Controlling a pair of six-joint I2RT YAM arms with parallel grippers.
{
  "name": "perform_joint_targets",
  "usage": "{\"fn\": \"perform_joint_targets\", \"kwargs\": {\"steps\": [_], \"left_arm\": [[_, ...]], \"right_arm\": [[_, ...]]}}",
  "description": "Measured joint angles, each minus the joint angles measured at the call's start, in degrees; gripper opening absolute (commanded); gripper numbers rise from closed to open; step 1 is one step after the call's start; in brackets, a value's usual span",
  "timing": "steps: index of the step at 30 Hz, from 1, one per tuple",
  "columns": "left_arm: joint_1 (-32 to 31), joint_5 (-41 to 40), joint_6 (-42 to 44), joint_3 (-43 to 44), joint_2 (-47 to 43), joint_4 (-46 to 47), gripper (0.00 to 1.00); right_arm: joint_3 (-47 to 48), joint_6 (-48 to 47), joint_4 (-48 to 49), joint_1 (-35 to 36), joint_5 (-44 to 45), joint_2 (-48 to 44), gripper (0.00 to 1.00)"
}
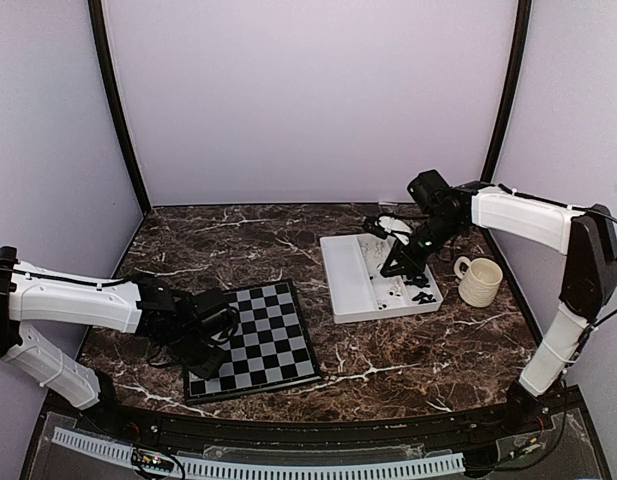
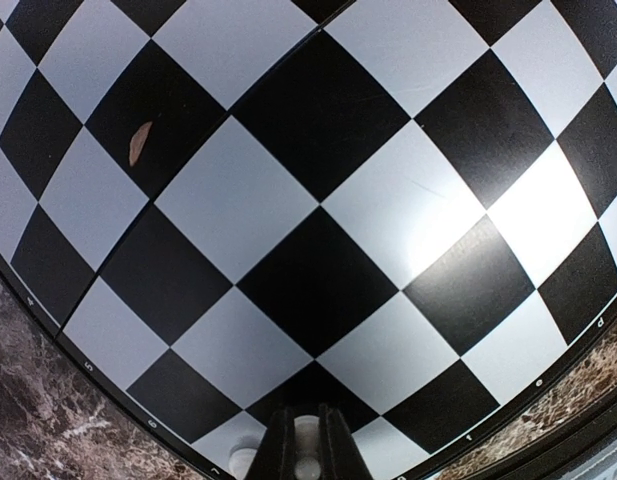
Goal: Set up the chess pieces on the board
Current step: Place the pawn on b2.
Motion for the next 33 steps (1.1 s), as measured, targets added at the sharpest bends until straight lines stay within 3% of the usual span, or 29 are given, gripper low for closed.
{"fn": "perform_joint_targets", "kwargs": {"steps": [19, 33], "left_arm": [[0.0, -0.09, 0.31, 0.0, -0.09, 0.13, 0.06], [0.0, 0.52, 1.36, 0.0, -1.25, 0.7, 0.11]], "right_arm": [[0.0, -0.02, 0.0, 0.28, 0.0, 0.0, 0.07], [0.0, -0.02, -0.02, 0.92, 0.17, 0.0, 0.07]]}}
